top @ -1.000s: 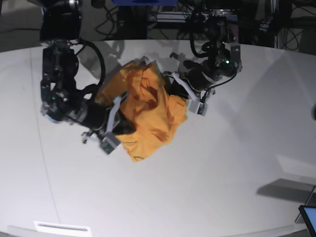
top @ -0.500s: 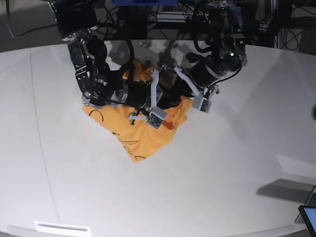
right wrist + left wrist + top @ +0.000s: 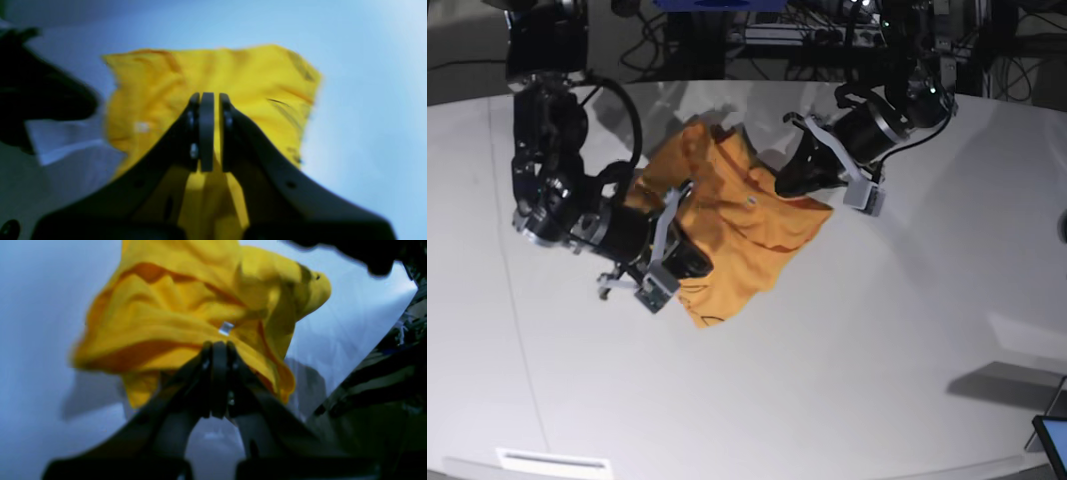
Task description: Fold the T-shirt properly
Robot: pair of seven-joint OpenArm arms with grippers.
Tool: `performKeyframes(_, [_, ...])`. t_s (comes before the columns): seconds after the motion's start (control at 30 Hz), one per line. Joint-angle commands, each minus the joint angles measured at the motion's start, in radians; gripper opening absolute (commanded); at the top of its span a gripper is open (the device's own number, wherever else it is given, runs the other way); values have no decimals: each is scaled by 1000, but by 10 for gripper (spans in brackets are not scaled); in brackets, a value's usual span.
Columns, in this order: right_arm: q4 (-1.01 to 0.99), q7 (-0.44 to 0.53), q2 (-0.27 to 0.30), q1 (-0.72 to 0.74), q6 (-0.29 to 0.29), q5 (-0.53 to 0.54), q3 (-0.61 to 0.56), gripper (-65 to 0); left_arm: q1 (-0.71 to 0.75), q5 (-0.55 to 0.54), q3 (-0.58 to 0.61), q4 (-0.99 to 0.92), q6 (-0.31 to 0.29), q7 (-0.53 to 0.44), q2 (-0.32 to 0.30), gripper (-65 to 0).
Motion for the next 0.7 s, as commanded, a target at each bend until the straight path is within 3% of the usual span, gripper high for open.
performKeyframes(0.0, [4,29,6,39,6,23,-3,-609,-2,-48,6,21,-5,-25,-2,-650])
performKeyframes(0.17, [-108,55,17,131,6,20,-10,-609,-13,-117,11,18,-5,-25,27,-650])
performKeyframes(0.3, [-262,100,11,212,6,-14,-23,-609,-42,-64,70,14,-5,-25,63,-650])
performKeyframes(0.4, [-358,170,14,250,6,-92,-117,-609,-53,-14,89,5,-5,-25,69,-650])
performKeyframes(0.67, [-559,269,9,303,6,-155,-186,-609,-121,-5,81,-76,-1,-30,92,-650])
